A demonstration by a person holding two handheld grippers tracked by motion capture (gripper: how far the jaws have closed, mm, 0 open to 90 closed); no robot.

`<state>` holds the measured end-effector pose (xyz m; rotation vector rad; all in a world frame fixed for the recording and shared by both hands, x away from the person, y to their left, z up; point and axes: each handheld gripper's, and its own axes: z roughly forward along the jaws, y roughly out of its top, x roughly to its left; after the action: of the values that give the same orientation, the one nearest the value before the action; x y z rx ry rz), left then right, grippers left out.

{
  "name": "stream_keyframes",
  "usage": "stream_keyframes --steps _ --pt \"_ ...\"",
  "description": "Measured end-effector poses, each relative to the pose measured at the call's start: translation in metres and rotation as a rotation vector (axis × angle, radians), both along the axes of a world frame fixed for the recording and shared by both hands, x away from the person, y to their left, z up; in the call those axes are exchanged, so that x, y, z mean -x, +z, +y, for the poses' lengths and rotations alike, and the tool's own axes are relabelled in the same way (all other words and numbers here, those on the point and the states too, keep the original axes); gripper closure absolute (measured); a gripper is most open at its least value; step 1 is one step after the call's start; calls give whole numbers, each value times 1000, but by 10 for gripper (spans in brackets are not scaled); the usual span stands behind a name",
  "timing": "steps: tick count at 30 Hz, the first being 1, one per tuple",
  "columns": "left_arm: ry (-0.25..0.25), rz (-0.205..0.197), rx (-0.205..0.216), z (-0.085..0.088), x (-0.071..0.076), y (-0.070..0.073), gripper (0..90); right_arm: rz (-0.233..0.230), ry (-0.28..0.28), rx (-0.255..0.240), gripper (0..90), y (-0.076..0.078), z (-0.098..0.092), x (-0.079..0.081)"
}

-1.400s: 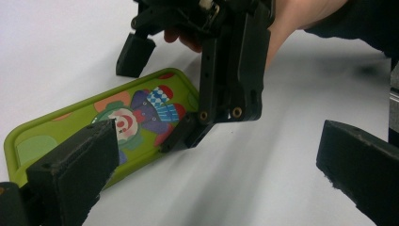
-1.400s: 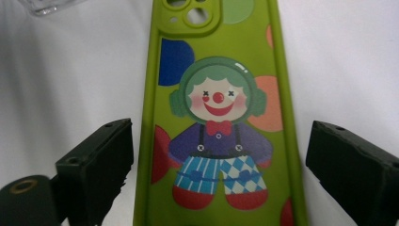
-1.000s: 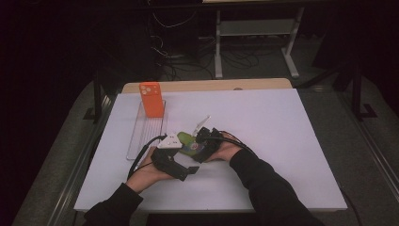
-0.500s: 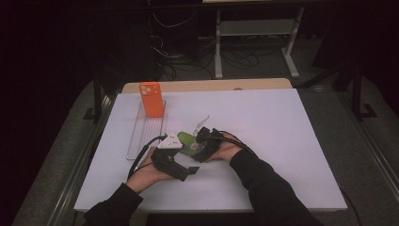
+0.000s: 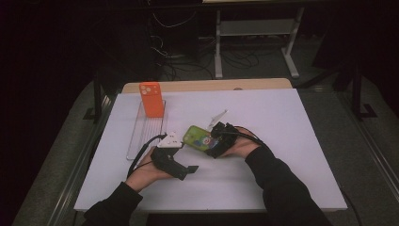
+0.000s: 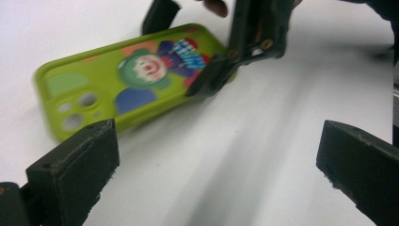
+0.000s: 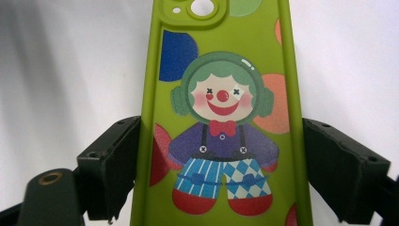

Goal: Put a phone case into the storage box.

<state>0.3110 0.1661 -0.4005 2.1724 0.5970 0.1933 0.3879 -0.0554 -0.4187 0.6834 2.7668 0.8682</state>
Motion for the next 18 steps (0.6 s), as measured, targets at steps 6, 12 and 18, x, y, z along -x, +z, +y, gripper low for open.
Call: stream_keyframes --steps 6,12,18 --pt "-2 8 -1 1 -6 7 0 6 21 -5 153 9 -23 7" --pt "-22 15 2 2 -15 17 0 -4 54 4 153 17 -40 11" --pt "-77 16 -16 -3 -22 22 0 8 92 10 152 26 -56 13"
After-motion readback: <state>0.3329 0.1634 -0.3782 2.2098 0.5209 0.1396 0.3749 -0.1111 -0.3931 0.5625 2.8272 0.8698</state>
